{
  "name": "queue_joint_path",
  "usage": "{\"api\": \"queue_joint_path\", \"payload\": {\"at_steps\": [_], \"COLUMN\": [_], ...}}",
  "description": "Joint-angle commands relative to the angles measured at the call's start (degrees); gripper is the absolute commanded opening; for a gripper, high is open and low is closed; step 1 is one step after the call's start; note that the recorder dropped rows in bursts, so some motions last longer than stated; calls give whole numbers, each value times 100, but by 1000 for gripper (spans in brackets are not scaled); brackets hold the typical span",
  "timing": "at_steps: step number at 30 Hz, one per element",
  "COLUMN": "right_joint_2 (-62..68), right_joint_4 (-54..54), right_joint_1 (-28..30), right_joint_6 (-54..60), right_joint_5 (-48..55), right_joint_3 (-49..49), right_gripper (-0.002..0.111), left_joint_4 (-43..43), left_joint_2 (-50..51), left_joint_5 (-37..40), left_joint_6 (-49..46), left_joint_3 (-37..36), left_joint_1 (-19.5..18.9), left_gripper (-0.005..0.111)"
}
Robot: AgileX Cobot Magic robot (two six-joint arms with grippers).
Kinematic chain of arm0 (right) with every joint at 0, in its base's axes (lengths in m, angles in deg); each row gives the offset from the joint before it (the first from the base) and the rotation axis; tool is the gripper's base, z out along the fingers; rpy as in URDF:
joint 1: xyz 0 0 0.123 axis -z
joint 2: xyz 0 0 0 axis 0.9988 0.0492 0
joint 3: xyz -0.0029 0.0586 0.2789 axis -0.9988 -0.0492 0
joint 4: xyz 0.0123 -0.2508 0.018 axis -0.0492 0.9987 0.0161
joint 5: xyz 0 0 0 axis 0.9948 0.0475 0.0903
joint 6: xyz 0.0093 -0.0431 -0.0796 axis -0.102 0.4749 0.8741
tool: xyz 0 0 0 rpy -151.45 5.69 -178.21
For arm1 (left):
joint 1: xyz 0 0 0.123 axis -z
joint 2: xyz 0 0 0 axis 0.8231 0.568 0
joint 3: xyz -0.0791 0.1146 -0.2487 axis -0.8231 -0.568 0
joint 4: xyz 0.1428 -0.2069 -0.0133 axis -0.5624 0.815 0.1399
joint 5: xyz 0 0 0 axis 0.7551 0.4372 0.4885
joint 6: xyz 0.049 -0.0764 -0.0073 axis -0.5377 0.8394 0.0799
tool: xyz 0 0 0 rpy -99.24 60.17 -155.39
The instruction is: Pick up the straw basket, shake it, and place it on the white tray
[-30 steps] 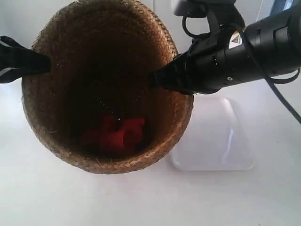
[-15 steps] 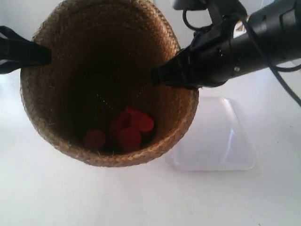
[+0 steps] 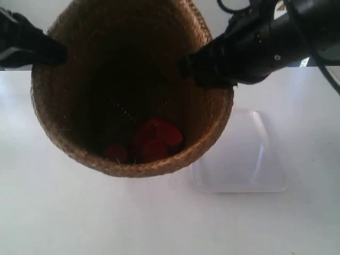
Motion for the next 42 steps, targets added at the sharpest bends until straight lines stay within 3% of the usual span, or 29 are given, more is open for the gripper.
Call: {"api": "queue_joint_path", "payload": {"at_steps": [1, 13, 23, 27, 29, 31, 33, 36, 42], "right_joint_2": [-15, -87, -145, -781, -1143, -1045, -528, -466, -648], "right_joint_4": [-76, 84, 95, -53, -195, 518, 636, 410, 477], "right_joint_1": [-31, -31, -31, -47, -125, -138, 69, -5, -35], "right_joint_6": [152, -270, -270, -270, -154, -196, -1036, -791, -698], "right_joint_5": [-328, -1100, -1528, -786, -878, -1747, -1617, -1434, -1469], "right_joint_3": [-193, -689, -719, 46, 136, -528, -833, -833, -767], "right_gripper": [0, 0, 0, 0, 0, 0, 0, 0, 0], "left_joint_4": [132, -1054, -1052, -518, -144, -418, -773, -492, -390], "left_joint_2": [-33, -308, -183, -486, -714, -642, -259, -109, -246], "left_joint_5": [-2, -20, -287, 80, 329, -91, -152, 332, 50], "left_joint_6": [-36, 866, 801, 767, 204, -586, 275, 85, -166], "left_joint_3": [-83, -83, -48, 582, 768, 221, -313, -396, -325], "left_joint_1": [58, 58, 58, 58, 58, 58, -54, -56, -9], "left_gripper": [0, 0, 0, 0, 0, 0, 0, 0, 0]}}
